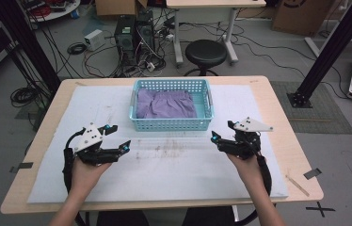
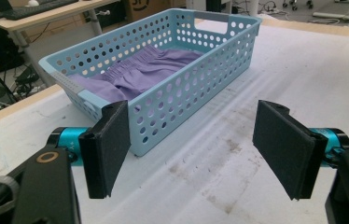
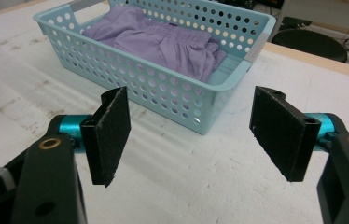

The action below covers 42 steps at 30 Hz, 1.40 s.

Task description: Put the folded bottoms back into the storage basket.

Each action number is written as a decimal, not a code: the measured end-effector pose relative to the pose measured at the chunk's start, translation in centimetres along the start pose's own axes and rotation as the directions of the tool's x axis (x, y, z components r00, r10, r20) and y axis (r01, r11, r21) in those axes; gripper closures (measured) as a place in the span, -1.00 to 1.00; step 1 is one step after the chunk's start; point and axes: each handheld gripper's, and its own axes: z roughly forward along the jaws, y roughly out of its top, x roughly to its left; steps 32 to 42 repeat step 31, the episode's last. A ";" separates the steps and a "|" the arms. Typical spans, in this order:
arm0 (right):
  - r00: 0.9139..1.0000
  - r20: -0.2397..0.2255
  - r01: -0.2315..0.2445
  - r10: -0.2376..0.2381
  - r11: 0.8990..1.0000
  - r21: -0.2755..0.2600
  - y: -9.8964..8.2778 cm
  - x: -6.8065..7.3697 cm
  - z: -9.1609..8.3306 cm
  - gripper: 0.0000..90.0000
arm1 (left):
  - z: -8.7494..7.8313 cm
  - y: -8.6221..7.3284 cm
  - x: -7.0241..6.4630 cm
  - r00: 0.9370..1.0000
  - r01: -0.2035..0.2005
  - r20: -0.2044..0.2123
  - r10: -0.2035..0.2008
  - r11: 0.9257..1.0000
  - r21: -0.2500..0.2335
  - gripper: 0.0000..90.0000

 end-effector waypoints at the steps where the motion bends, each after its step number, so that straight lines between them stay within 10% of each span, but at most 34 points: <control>1: 1.000 0.002 -0.002 0.002 1.000 -0.001 0.0 -0.1 -0.1 -0.35 | 0.0 0.0 0.0 1.000 0.003 -0.002 -0.003 1.000 -0.004 -0.39; 42: 1.000 -0.006 -0.023 0.023 1.000 -0.001 -0.2 -0.7 0.2 -0.38 | -0.7 -0.3 0.4 1.000 0.004 -0.018 -0.004 1.000 -0.002 -0.39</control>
